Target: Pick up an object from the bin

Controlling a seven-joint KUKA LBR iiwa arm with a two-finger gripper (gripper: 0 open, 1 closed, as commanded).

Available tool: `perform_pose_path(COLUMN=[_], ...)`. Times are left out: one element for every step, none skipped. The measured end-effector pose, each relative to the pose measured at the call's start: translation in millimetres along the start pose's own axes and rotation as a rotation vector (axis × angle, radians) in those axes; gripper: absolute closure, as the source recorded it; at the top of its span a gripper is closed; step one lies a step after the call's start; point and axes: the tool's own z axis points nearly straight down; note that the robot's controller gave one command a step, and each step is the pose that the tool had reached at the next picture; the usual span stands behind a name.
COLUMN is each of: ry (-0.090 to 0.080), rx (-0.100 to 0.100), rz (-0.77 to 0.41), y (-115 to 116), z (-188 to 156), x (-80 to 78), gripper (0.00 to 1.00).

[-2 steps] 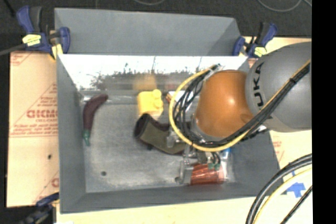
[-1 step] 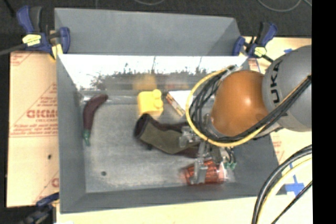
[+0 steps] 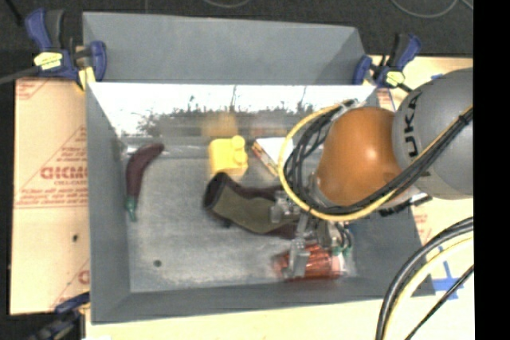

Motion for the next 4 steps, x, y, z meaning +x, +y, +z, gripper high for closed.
perform_pose_path(ry=[0.002,0.003,0.003,0.003], rx=[0.001,0.0,0.0,-0.001], rz=[0.242,0.065,0.067,0.068], y=[-0.1,-14.7,-14.7,-14.7], z=[14.4,46.3,46.3,46.3], x=[-2.8,-4.7,-4.6,-4.6], gripper=[0.0,1.0,0.0,0.0])
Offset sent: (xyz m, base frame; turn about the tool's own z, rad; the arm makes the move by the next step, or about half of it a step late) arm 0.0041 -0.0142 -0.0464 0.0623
